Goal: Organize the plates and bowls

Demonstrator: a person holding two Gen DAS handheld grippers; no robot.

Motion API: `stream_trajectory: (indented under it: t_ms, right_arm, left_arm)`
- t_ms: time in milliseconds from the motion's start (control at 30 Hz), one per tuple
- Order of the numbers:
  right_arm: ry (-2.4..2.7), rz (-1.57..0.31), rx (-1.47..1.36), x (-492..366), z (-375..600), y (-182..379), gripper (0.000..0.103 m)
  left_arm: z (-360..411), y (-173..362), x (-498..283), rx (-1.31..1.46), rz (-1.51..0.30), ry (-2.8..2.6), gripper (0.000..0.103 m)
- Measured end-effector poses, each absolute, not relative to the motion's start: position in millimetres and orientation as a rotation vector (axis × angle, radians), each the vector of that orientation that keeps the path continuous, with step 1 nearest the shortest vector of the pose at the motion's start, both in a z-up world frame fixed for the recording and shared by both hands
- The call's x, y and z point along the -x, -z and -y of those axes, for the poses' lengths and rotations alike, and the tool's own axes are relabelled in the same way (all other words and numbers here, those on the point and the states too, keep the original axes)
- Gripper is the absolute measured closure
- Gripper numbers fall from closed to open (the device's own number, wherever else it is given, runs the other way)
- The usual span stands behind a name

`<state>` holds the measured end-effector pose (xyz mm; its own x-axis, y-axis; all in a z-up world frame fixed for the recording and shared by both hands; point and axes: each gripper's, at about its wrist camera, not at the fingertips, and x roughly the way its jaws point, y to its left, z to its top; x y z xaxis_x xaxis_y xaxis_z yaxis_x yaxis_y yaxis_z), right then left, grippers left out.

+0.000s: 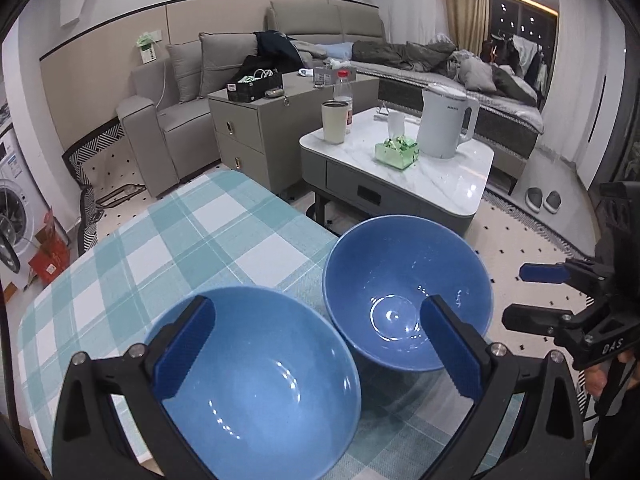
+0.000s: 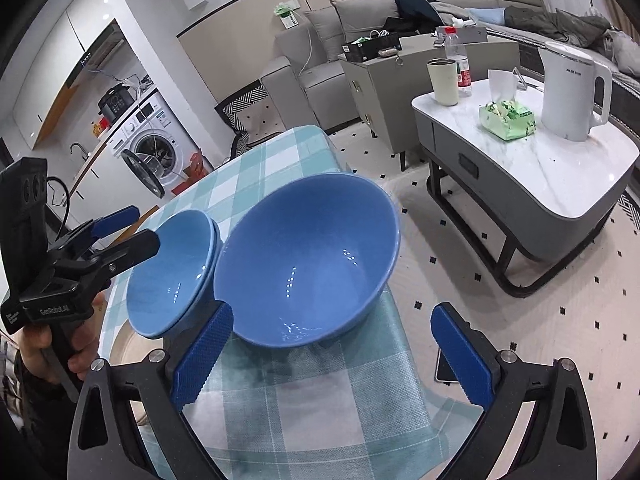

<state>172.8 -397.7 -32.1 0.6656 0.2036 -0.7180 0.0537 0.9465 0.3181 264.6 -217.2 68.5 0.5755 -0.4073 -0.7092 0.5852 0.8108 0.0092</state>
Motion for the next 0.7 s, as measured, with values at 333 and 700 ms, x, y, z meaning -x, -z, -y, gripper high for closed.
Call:
stream_trajectory:
  t_ms: [333,700]
  right_arm:
    - [-0.067,-0.875,-0.354,-181.8,403.6,54.4,0.011]
    - [-0.063,-0.895,-0.361,-196.8,402.9,68.1,0.015]
  left_arm:
    - [246.7,-47.0,-289.5,-0.306,-0.798,0.615,0.0]
    - [270.3,-25.3,-309.9,-0.342,-0.863,0.653,0.011]
